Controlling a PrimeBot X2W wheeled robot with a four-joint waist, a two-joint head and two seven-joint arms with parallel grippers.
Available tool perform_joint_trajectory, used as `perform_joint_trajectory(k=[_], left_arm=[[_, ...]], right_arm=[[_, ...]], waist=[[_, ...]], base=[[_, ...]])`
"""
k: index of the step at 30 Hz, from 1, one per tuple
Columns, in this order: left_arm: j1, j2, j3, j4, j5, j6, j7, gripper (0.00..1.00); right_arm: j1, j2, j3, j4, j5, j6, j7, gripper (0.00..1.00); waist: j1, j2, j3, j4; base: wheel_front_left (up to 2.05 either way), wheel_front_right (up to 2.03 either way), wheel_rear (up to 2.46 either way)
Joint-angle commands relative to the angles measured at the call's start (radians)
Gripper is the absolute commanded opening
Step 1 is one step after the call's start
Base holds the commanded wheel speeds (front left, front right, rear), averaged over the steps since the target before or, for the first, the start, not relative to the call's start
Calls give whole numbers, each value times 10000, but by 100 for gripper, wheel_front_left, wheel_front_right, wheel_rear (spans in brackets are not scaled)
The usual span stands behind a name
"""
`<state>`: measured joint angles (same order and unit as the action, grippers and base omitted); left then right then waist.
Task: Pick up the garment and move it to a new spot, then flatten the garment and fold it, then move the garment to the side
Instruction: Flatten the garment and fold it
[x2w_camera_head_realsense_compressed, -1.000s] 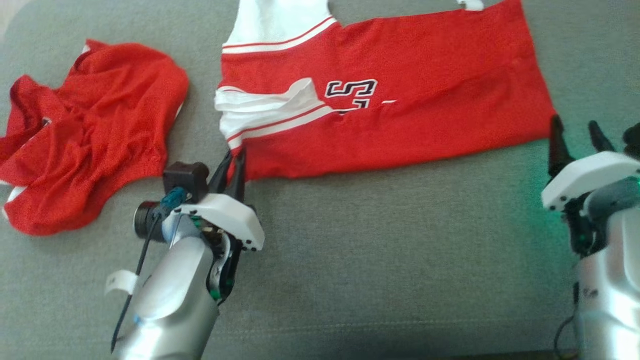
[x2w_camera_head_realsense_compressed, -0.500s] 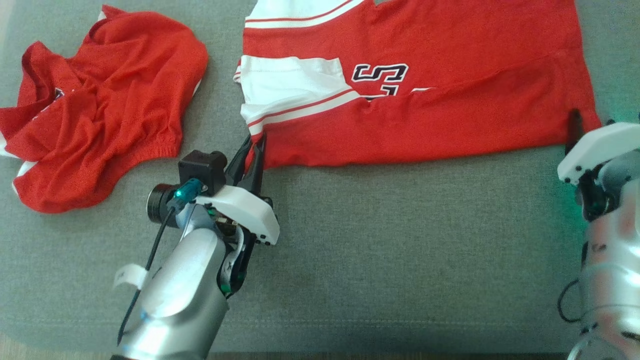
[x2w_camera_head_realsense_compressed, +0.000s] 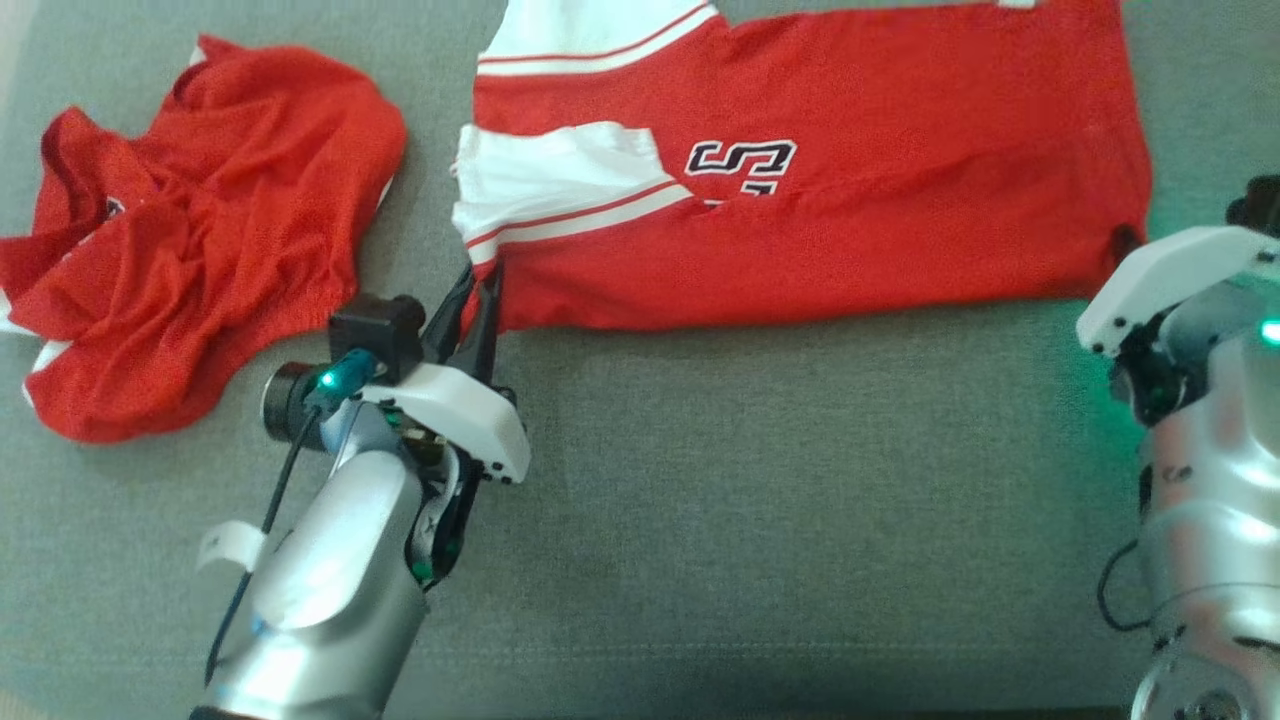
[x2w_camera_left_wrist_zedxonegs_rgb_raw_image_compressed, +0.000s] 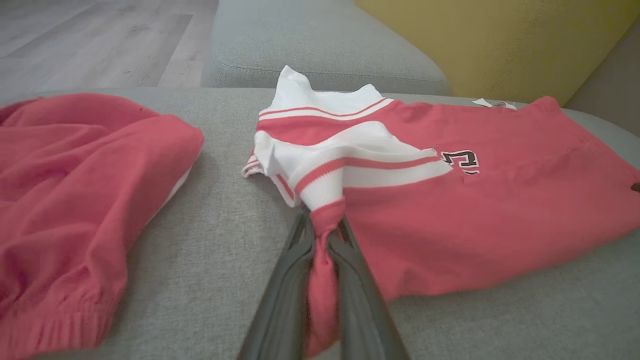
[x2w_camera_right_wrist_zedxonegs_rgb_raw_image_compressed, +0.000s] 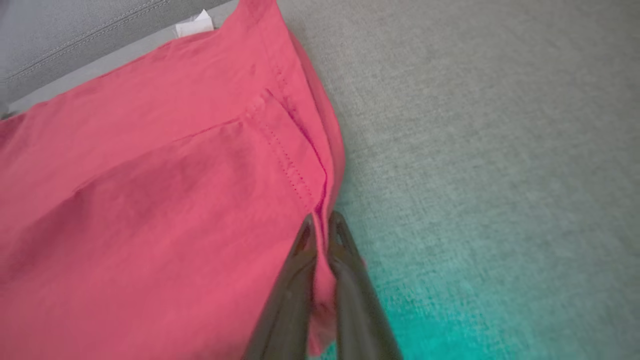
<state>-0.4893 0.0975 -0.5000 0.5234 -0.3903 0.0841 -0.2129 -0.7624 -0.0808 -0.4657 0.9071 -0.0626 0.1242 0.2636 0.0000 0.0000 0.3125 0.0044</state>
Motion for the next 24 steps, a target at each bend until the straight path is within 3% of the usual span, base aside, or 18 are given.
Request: perform_joint_trajectory(k=[1,11,24], left_arm=[[-111,366,407,-221,-50,44,-48,0],[936,919,480,-228,-305,47,59,0],[2815,1384,-103,-1098,-620,-125,1215,0]], right_arm=[[246,-73,333,-129,206,65,-33,0],[1787,-126,1155,-908,1402,65,546,0],[4921,-66,1610,-4172,2442,65,2392,0]], waist=[[0,0,-292,-127],[0,0,-1642,-472],[0,0,-2716,-878]], base=[[0,0,0],[0,0,0],[0,0,0]])
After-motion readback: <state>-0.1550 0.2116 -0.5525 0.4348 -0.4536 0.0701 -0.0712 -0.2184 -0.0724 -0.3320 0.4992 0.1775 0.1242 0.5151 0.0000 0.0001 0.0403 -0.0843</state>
